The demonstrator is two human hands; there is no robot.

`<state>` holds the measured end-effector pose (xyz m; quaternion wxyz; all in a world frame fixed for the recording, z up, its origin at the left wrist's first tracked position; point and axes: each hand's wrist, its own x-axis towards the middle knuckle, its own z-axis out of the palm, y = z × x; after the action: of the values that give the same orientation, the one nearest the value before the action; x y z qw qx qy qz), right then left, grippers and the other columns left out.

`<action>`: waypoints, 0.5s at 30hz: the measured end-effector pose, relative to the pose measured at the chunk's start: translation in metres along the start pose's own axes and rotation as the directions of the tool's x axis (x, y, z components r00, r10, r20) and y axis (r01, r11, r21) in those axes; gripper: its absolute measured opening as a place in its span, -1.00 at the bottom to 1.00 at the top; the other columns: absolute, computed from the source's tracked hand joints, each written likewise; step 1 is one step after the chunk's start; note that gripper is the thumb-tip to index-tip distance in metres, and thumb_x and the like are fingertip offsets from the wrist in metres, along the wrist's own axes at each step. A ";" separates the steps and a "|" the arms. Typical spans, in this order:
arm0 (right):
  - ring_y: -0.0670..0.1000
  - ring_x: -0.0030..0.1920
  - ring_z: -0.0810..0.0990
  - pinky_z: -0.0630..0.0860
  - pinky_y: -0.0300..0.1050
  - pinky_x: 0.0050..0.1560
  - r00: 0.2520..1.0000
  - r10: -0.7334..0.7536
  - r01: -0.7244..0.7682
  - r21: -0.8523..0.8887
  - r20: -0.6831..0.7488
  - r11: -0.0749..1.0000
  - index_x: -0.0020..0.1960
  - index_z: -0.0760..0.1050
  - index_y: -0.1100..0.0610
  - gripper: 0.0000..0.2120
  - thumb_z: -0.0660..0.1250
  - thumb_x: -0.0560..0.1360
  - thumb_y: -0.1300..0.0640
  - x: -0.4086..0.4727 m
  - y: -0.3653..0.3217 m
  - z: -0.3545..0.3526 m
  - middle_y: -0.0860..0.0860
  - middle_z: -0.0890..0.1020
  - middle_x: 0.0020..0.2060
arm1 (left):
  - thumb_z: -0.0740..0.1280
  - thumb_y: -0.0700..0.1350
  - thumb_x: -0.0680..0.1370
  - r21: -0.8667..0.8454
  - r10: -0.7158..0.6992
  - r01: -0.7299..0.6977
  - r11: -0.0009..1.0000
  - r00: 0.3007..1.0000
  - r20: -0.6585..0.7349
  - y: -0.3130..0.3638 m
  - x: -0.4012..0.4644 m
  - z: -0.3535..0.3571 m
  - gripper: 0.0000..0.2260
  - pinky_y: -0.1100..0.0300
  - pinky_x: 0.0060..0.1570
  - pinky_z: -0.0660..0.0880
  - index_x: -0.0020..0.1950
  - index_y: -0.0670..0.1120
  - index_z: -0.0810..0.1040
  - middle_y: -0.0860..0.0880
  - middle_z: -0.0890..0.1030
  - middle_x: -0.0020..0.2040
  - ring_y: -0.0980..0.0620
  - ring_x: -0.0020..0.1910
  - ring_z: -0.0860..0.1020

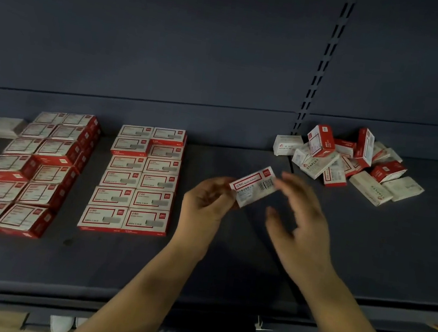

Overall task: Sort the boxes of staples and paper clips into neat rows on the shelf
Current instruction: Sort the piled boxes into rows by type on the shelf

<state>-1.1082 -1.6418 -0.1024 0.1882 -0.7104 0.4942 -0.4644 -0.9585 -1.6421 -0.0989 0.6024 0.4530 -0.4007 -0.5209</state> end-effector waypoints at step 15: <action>-0.16 -0.01 0.57 0.50 -0.31 -0.01 0.940 0.198 -0.273 0.267 0.277 0.924 0.05 0.35 -0.08 -0.55 0.49 0.33 0.23 0.001 -0.014 0.015 -0.11 0.56 -0.03 | 0.49 -0.17 0.39 0.236 0.150 -0.179 0.955 0.979 0.137 0.003 -0.011 -0.004 -0.79 0.22 -0.12 0.56 -0.03 -0.15 0.57 -0.04 0.65 -0.13 0.05 -0.11 0.64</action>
<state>-1.0882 -1.6394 -0.0995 0.4086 -0.6601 0.4729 -0.4167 -0.9557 -1.6304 -0.0971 0.5580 0.4581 -0.5335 -0.4407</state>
